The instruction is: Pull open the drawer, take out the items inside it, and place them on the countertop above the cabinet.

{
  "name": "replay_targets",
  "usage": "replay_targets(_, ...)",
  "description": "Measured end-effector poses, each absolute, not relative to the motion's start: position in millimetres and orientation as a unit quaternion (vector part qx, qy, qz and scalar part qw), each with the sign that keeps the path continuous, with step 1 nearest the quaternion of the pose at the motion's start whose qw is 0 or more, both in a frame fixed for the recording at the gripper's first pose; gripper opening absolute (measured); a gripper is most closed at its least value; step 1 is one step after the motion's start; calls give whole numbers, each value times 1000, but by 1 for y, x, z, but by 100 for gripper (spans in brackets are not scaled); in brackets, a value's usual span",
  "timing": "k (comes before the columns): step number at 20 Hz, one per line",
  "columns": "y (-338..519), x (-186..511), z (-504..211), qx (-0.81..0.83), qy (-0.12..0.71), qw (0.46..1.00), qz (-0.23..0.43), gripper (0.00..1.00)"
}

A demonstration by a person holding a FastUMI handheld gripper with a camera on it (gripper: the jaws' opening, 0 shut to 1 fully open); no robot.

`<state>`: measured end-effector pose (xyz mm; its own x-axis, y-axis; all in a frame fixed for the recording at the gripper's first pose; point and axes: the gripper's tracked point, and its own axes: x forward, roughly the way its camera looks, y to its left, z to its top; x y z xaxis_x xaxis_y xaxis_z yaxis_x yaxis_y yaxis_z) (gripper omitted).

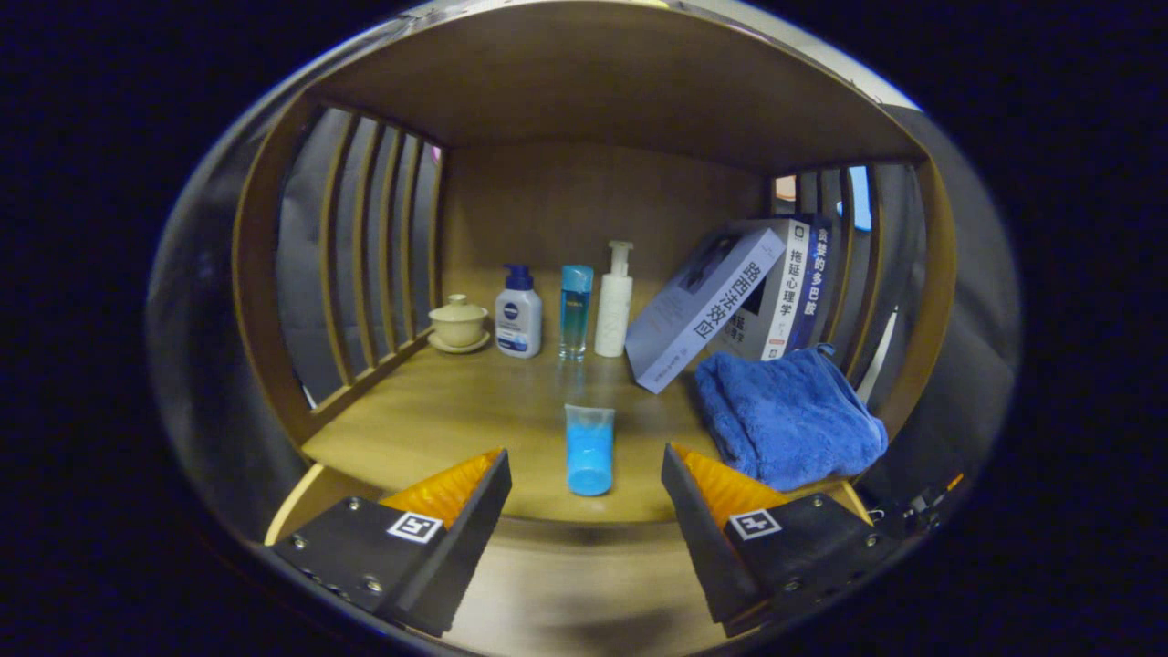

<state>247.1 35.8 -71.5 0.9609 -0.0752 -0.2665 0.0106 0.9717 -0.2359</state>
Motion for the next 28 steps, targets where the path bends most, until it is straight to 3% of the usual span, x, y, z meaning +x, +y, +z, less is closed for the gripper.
replay_targets(6, 34, 184, -59, -136, 102, 985, -36, 98)
replay_targets(17, 1, 55, -56, -21, 85, 995, -43, 98)
replay_targets(28, -30, 20, -106, -18, 63, 997, -49, 100)
